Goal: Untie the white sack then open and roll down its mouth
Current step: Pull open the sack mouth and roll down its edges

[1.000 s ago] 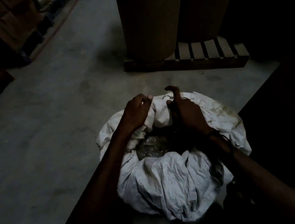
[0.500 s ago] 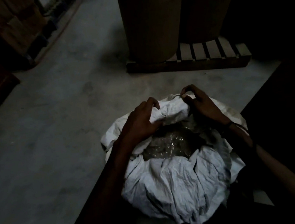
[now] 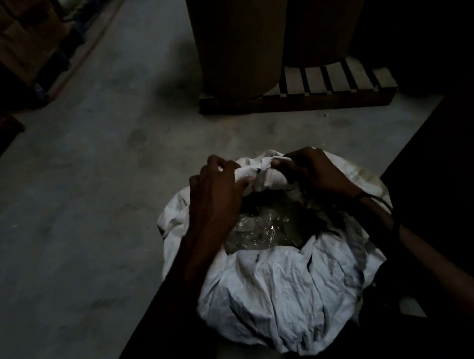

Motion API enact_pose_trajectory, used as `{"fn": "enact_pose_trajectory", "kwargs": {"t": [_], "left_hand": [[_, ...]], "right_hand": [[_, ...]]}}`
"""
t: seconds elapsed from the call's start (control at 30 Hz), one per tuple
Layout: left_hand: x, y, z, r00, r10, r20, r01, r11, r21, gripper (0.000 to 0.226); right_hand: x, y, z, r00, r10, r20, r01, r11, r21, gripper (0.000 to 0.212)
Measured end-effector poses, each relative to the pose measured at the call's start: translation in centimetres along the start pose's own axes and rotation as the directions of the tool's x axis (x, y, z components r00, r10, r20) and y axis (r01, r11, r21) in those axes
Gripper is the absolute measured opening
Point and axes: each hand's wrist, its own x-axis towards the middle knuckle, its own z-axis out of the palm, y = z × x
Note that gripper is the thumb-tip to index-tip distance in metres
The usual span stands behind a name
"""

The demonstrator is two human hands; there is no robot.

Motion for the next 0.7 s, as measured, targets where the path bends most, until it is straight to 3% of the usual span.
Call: {"fn": "enact_pose_trajectory", "kwargs": {"t": [0.03,0.1,0.2,0.27,0.3,0.37,0.4,0.47,0.57,0.63,0.7], "left_hand": [[-0.8,0.4,0.3,1.000,-0.019,-0.003,0.019,0.997,0.075,0.037],[-1.0,0.5,0.8,0.996,-0.085,0.006,0.085,0.994,0.064,0.033],[1.2,-0.5,0.9,0.976,-0.217,0.026,0.216,0.940,-0.265,0.026],[2.5,-1.2,0.4,0.955,-0.246,0.163,0.295,0.800,-0.522,0.028],[2.9,-1.5,0.0,0.937,-0.245,0.250,0.348,0.716,-0.605,0.032],[2.9,-1.8,-0.4,0.908,-0.231,0.349,0.413,0.634,-0.654,0.039],[2.8,-1.6,-0.6,0.910,-0.238,0.338,0.408,0.655,-0.637,0.041],[2.0,-0.9,-0.9,0.955,-0.235,0.181,0.296,0.792,-0.534,0.040],[-1.6,1.3,-1.1,0.967,-0.194,-0.164,0.170,0.974,-0.148,0.034],[-3.9,2.4,-0.5,0.945,-0.207,-0.254,0.243,0.962,0.121,0.039],[-4.8,2.6,0.4,0.949,-0.254,-0.188,0.292,0.933,0.211,0.044]], "right_hand": [[0.2,0.0,-0.3,0.999,0.006,0.038,-0.007,0.999,0.032,0.049],[0.1,-0.2,-0.2,0.999,0.009,0.040,-0.010,1.000,0.021,0.051],[-0.9,-1.0,0.6,0.974,-0.025,-0.226,-0.004,0.992,-0.127,0.040],[-2.2,-1.3,1.0,0.917,-0.161,-0.365,0.015,0.929,-0.371,0.048],[-2.9,-1.6,1.1,0.907,-0.197,-0.372,0.013,0.896,-0.444,0.052],[-3.7,-1.7,1.3,0.944,-0.110,-0.311,-0.055,0.877,-0.477,0.050],[-3.6,-1.6,1.4,0.960,-0.032,-0.278,-0.110,0.871,-0.479,0.046],[-3.1,-1.2,1.6,0.968,0.065,-0.244,-0.167,0.888,-0.428,0.040],[-2.5,-0.7,1.5,0.951,0.059,-0.303,-0.101,0.987,-0.125,0.037],[-2.0,0.0,0.9,0.946,0.091,-0.310,-0.090,0.996,0.015,0.033],[-1.9,0.2,0.4,0.945,0.108,-0.309,-0.095,0.994,0.058,0.032]]}}
